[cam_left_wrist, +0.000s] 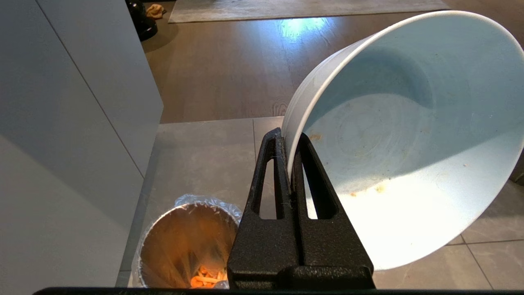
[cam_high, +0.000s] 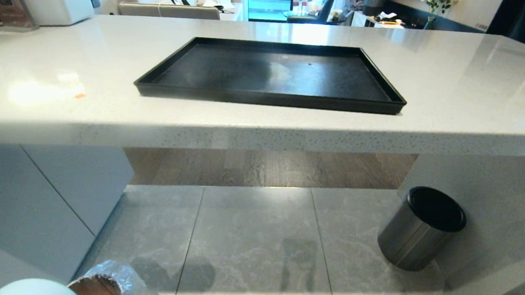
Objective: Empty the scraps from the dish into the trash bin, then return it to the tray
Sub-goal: Put the bowl back to the table
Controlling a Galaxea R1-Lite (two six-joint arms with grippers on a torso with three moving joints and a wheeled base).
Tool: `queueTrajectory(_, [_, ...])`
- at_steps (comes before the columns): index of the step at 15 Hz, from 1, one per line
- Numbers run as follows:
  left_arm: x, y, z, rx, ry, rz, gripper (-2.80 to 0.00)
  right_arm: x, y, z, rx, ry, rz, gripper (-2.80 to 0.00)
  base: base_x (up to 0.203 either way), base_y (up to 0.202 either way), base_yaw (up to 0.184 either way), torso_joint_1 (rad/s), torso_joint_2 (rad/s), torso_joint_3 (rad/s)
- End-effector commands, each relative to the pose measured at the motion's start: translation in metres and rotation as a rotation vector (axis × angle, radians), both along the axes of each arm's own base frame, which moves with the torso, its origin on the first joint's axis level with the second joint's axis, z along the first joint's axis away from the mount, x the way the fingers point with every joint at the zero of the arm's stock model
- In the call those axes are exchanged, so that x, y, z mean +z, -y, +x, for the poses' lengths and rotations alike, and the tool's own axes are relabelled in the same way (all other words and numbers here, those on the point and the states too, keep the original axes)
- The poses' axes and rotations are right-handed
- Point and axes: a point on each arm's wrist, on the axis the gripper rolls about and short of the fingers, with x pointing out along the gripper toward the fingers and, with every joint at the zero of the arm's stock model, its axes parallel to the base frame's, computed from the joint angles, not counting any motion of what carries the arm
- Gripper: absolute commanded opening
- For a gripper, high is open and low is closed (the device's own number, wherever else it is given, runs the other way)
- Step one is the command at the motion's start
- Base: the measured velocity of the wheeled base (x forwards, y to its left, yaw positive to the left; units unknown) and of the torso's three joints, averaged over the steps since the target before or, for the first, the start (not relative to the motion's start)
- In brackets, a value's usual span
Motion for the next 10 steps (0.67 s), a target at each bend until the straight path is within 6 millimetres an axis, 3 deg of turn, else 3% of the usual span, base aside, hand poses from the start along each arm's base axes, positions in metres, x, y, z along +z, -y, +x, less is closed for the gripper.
queueTrajectory(1, [0.0, 0.0, 0.0, 0.0, 0.0, -0.001, -2.8, 0.0003, 0.0, -0.0001, 0.0, 0.002, 0.001, -2.8, 0.0, 0.0, 0.0, 0.0, 0.0, 0.0])
queueTrajectory(10, [0.0, 0.0, 0.0, 0.0, 0.0, -0.001, -2.8, -0.0002, 0.0, 0.0, 0.002, 0.0, -0.004, -2.8, 0.0, 0.0, 0.0, 0.0, 0.0, 0.0])
